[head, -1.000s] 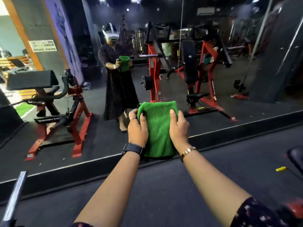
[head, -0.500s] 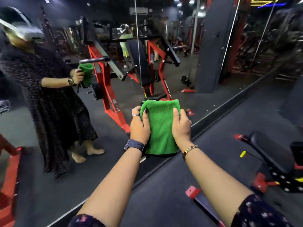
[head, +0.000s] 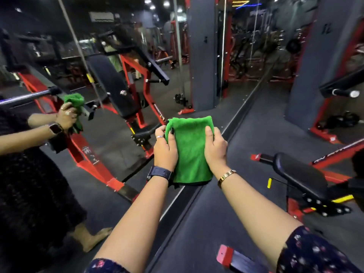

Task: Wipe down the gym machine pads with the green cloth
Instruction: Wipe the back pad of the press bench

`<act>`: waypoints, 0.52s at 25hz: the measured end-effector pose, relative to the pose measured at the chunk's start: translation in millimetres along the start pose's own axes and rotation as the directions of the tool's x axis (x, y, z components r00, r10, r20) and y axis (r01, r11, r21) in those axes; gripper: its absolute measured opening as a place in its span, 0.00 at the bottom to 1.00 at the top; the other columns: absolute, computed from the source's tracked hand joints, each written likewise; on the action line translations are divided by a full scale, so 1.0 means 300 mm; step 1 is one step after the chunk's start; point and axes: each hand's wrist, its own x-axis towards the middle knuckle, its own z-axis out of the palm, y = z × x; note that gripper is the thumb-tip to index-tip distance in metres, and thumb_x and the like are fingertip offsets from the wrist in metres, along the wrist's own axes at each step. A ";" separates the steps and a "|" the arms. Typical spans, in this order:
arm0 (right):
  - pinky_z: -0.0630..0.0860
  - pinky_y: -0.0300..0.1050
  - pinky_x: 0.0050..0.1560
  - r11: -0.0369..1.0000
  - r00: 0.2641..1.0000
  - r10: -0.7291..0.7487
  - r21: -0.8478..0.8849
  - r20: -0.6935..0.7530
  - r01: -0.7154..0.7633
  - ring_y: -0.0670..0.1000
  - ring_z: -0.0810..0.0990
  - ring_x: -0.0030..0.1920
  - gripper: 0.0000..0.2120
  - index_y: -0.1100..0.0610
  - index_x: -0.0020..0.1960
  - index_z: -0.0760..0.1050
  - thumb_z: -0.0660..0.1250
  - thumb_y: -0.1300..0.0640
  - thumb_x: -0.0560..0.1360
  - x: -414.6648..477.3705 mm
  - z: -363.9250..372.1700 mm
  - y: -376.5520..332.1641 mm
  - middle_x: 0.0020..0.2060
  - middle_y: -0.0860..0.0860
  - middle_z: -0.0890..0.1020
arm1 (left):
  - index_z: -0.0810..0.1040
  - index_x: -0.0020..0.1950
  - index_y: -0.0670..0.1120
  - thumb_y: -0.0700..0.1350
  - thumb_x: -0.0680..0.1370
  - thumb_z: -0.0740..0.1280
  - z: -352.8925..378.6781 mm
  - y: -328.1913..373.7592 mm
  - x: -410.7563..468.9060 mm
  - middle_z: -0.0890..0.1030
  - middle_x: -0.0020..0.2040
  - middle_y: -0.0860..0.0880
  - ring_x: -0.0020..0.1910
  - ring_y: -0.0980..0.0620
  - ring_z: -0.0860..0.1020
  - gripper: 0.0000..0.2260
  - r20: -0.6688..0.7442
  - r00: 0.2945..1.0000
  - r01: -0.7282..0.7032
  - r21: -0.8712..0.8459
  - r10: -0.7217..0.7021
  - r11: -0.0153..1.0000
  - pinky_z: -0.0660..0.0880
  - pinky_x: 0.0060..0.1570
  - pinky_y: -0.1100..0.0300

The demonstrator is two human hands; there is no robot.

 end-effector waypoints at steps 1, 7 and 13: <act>0.60 0.46 0.33 1.000 1.000 0.008 0.000 -0.020 -0.008 0.50 0.67 0.28 0.14 0.56 0.39 0.66 0.57 0.49 0.80 0.076 0.006 0.025 0.25 0.47 0.67 | 0.68 0.62 0.42 0.46 0.80 0.57 0.067 -0.007 0.059 0.77 0.44 0.48 0.41 0.49 0.74 0.13 0.019 1.000 -0.025 -0.021 0.025 0.999 0.63 0.38 0.63; 0.57 0.46 0.33 0.995 0.972 0.012 -0.093 -0.235 -0.035 0.48 0.66 0.27 0.15 0.57 0.38 0.65 0.58 0.51 0.81 0.407 -0.084 0.190 0.24 0.47 0.66 | 0.68 0.61 0.40 0.47 0.79 0.56 0.487 0.001 0.266 0.75 0.44 0.51 0.40 0.50 0.73 0.15 0.154 0.982 -0.080 -0.171 0.107 0.982 0.62 0.37 0.64; 0.64 0.53 0.37 0.971 0.910 0.020 -0.208 -0.415 -0.116 0.58 0.70 0.33 0.17 0.60 0.40 0.67 0.57 0.49 0.81 0.654 -0.220 0.398 0.26 0.48 0.69 | 0.69 0.60 0.42 0.51 0.77 0.55 0.921 -0.003 0.373 0.77 0.45 0.50 0.41 0.49 0.74 0.17 0.317 0.936 -0.047 -0.325 0.156 0.945 0.64 0.39 0.62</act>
